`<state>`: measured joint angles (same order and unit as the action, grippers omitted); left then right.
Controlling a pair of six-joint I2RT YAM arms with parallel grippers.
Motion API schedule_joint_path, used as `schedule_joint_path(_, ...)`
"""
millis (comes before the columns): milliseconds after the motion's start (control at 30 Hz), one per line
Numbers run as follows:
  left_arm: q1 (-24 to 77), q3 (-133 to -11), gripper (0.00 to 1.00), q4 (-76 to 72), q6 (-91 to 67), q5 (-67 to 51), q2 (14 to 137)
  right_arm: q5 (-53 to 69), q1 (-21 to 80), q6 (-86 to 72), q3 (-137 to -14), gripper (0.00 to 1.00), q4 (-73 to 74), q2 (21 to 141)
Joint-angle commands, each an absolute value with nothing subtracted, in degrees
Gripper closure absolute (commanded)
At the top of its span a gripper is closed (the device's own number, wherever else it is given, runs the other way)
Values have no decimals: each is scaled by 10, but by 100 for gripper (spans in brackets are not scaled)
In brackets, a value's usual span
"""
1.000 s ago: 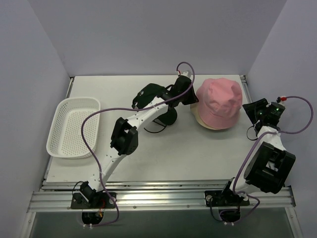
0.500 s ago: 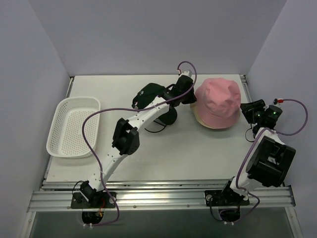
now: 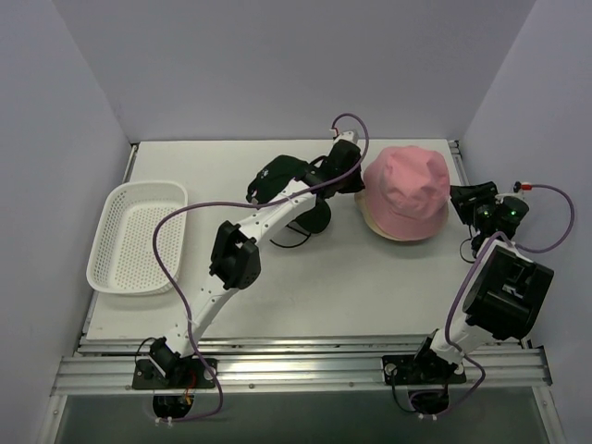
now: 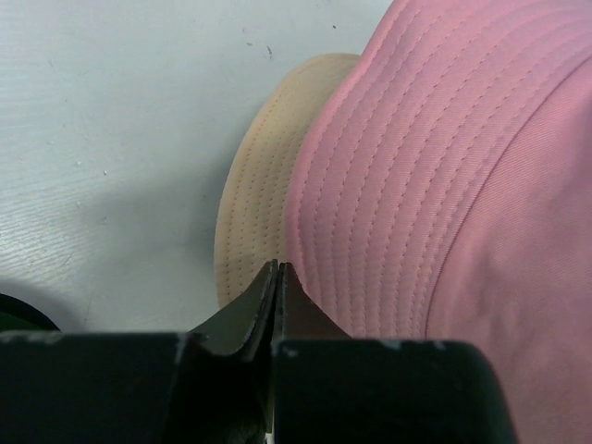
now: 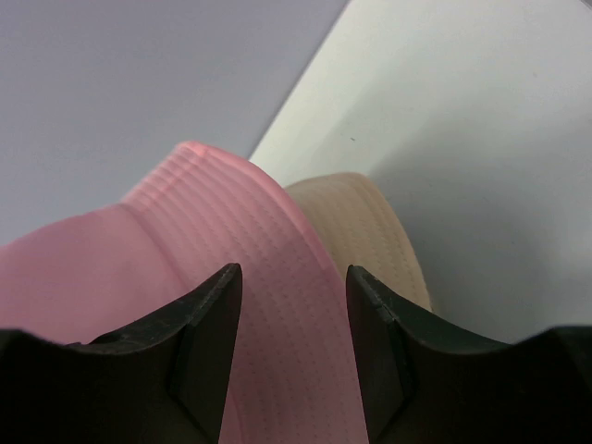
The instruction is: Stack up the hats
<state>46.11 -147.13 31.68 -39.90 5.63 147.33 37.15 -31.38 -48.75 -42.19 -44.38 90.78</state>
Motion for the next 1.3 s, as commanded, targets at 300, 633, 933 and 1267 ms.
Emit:
schedule_joint_path(300,470,-1425,55,273,-355,95,1358,389,-341,-469,-431,56,-425,868)
schedule_joint_path(633,496,-1442,43,281,-324,90,1292,366,-311,-444,-409,61,-381,817)
schedule_joint_path(933,541,-1551,42,345,-274,61,1344,294,-237,-409,-347,61,-293,661)
schedule_joint_path(1267,547,-1499,42,282,-273,26,1348,248,-130,-424,-316,60,-260,543)
